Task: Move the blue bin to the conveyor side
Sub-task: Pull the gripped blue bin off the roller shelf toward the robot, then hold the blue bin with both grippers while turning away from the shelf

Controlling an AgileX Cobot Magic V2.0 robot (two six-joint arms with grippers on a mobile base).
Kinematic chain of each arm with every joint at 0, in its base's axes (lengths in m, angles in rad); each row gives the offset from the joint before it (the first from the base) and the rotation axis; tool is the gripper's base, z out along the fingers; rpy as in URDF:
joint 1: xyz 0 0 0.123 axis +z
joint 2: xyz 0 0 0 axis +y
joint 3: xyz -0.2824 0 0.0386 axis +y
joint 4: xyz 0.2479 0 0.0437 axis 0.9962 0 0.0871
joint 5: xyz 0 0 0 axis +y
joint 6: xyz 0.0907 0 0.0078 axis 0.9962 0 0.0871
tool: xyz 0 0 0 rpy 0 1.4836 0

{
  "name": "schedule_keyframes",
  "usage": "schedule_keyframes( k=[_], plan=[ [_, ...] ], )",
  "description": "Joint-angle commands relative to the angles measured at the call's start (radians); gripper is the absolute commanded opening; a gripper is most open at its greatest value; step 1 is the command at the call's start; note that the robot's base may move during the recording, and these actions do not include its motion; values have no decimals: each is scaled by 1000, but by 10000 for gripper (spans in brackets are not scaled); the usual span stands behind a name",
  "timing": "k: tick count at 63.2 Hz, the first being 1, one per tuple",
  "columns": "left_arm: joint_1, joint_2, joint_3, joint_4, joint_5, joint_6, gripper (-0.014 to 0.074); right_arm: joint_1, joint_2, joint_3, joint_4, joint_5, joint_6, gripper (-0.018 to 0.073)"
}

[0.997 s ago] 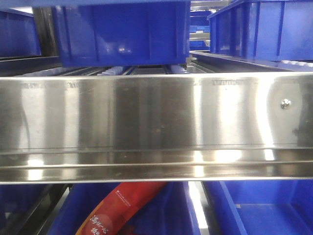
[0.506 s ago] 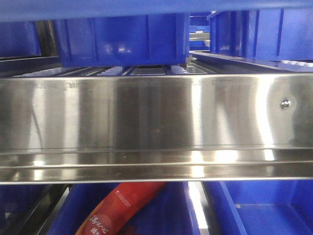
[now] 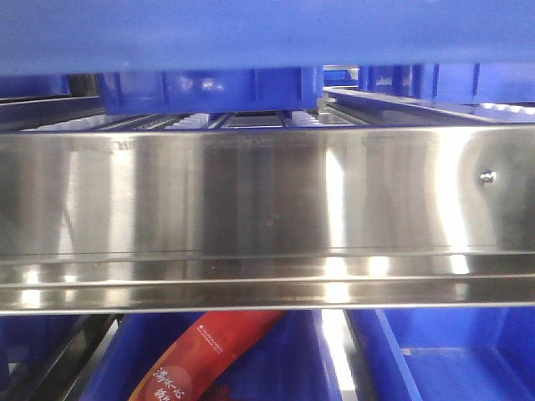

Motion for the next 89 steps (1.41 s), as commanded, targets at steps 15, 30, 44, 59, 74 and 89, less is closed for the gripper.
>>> schedule_keyframes(
  k=[15, 30, 44, 59, 74, 89],
  plan=[
    [-1, -20, -13, 37, -85, 19, -18, -7, -21, -12, -62, -84, -9, -78],
    [-1, -19, -13, 41, -93, 19, -18, -7, -21, -12, -62, -89, -9, -78],
    [-1, -19, -13, 41, -93, 19, -18, -7, -21, -12, -62, -92, -9, -78],
    [-1, -19, -13, 41, -93, 19, -18, -7, -21, -12, -62, -92, -9, -78],
    [-1, -19, -13, 41, -93, 19, -18, -7, -21, -12, -62, -92, -9, -78],
    [-1, -19, -13, 41, -93, 19, -18, -7, -21, -12, -62, -92, -9, -78]
  ],
)
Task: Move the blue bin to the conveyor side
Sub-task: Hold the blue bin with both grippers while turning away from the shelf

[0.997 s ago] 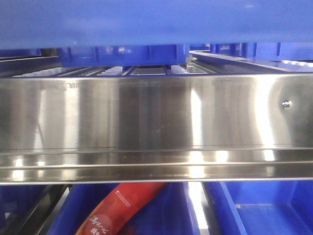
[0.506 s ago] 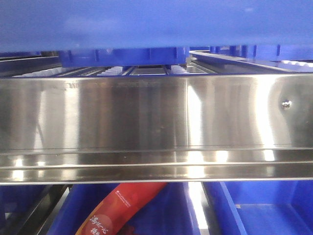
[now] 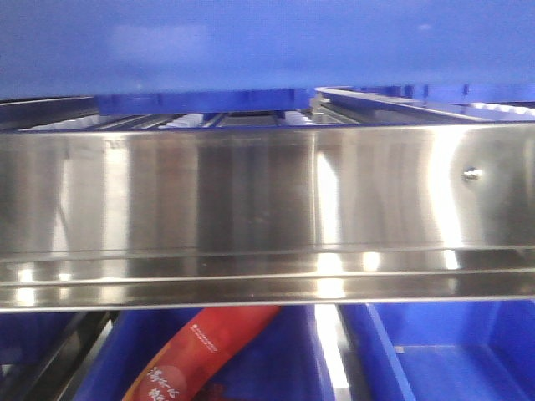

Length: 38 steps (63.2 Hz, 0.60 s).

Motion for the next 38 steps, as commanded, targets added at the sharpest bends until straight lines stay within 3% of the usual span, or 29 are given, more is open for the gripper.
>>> schedule_keyframes(
  k=[1, 38],
  plan=[
    [-1, -19, -15, 39, -89, 19, -18, -7, -21, -14, -62, -92, -10, -78],
    [-1, -19, -15, 39, -89, 19, -18, -7, -21, -14, -62, -92, -10, -78]
  ],
)
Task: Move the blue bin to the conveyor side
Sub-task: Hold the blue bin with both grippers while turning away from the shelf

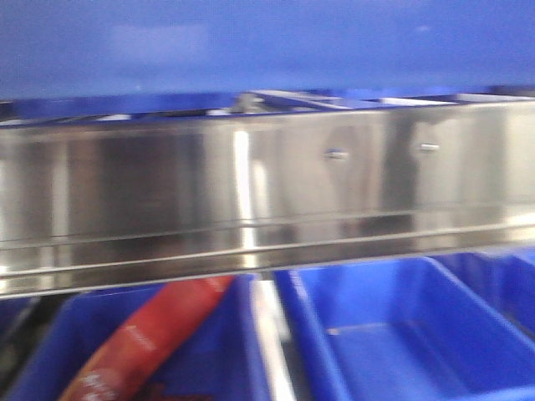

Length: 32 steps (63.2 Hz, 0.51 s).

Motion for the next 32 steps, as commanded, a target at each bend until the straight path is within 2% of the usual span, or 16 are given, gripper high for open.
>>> schedule_keyframes(
  k=[1, 32],
  plan=[
    [-1, -19, -15, 37, -89, 19, -18, -7, -21, -14, -62, -92, -12, -78],
    [-1, -19, -15, 37, -89, 19, -18, -7, -21, -14, -62, -92, -12, -78]
  ],
)
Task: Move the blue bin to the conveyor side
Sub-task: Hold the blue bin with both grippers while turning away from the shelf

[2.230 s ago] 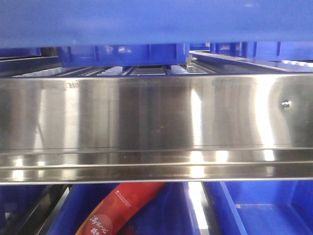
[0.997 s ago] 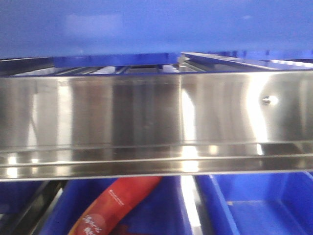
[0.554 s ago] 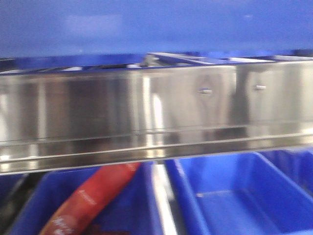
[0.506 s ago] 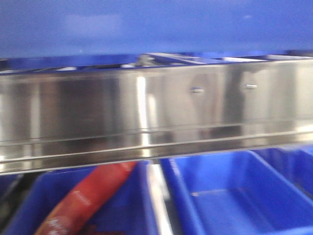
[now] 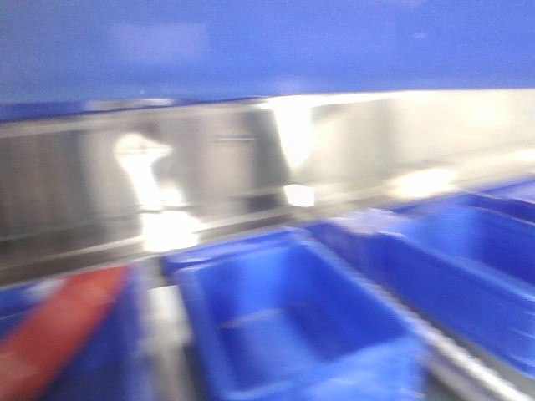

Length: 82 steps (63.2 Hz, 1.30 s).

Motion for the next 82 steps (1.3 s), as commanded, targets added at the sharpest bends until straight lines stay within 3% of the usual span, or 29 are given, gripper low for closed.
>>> schedule_keyframes(
  k=[1, 82],
  plan=[
    [-1, -18, -15, 37, -89, 19, -18, -7, -21, -14, -62, -92, -12, -78],
    [-1, -18, -15, 39, -89, 19, -18, -7, -21, -14, -62, -92, -12, -78]
  ],
)
